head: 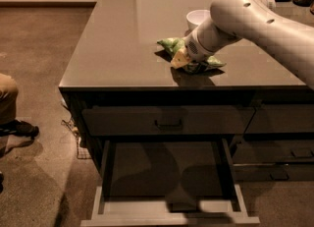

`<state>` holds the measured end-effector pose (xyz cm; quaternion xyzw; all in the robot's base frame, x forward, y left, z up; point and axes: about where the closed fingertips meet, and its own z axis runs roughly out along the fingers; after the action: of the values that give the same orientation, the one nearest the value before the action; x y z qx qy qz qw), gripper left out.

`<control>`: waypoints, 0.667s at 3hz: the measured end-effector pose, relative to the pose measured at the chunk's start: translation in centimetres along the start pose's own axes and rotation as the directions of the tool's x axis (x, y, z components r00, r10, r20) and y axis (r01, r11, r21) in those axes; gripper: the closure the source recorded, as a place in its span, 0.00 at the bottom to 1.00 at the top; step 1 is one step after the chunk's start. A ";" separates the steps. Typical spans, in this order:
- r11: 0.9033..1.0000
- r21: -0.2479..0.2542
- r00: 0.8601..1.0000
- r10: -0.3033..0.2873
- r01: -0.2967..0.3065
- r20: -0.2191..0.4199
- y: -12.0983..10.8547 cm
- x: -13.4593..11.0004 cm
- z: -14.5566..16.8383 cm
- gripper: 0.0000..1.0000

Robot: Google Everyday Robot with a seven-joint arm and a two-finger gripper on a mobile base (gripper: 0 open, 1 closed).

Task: Place green jalapeno chip bag into middle drawer

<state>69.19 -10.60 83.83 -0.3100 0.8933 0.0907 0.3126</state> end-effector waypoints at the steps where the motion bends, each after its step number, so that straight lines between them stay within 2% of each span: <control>1: 1.000 0.000 1.000 0.000 0.000 0.000 0.0 -0.1 -0.2 0.91; 2: 1.000 0.000 1.000 0.000 0.000 0.000 0.0 -0.3 -0.3 1.00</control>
Offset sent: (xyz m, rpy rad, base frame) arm -0.0727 0.0073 0.1324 0.3186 -0.2482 0.3277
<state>69.19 -10.59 84.26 -0.3100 0.8932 0.0908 0.3127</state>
